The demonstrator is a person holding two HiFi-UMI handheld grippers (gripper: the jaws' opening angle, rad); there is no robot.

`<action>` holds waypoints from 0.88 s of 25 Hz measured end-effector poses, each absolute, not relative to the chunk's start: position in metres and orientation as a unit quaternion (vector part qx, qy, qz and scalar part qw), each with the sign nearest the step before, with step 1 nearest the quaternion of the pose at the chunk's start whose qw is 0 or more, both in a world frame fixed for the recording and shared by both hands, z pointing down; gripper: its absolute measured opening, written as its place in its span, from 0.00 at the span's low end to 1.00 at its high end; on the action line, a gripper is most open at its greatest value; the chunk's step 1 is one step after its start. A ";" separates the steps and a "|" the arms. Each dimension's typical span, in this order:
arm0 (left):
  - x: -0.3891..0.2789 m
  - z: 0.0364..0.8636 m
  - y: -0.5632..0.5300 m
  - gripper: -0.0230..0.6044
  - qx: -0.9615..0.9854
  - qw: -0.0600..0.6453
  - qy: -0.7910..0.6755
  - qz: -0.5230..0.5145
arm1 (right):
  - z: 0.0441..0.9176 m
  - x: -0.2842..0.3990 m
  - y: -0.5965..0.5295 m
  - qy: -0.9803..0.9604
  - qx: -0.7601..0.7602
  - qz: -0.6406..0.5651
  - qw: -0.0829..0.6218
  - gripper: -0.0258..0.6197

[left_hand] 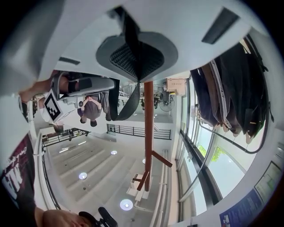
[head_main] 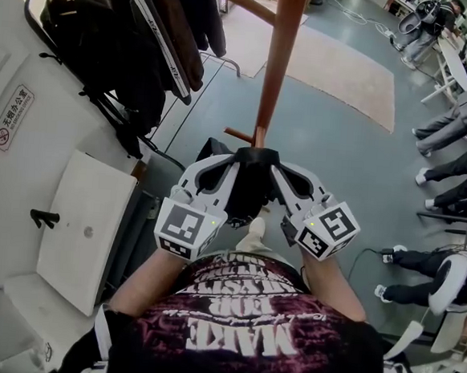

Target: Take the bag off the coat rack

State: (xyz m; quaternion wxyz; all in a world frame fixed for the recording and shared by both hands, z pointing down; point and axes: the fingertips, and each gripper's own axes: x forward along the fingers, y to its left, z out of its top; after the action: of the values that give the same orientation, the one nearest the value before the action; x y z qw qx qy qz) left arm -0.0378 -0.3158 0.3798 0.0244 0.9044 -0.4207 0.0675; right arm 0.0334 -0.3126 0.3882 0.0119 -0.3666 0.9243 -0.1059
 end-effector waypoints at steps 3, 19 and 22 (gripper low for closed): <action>-0.040 0.372 -0.305 0.05 0.906 0.023 -0.418 0.062 | 0.381 0.031 -0.303 0.925 -0.366 -0.103 0.020 0.05; -0.053 0.363 -0.248 0.05 0.913 0.004 -0.403 0.064 | 0.372 0.017 -0.246 0.922 -0.380 -0.079 0.018 0.05; -0.056 0.363 -0.239 0.05 0.914 0.002 -0.400 0.067 | 0.372 0.015 -0.237 0.922 -0.380 -0.079 0.019 0.05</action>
State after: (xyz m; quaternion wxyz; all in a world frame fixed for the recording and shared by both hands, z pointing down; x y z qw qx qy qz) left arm -0.0561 -0.2392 0.3634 0.0017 0.9140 -0.4001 0.0674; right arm 0.0146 -0.2367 0.3721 0.0186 -0.3796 0.9216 -0.0788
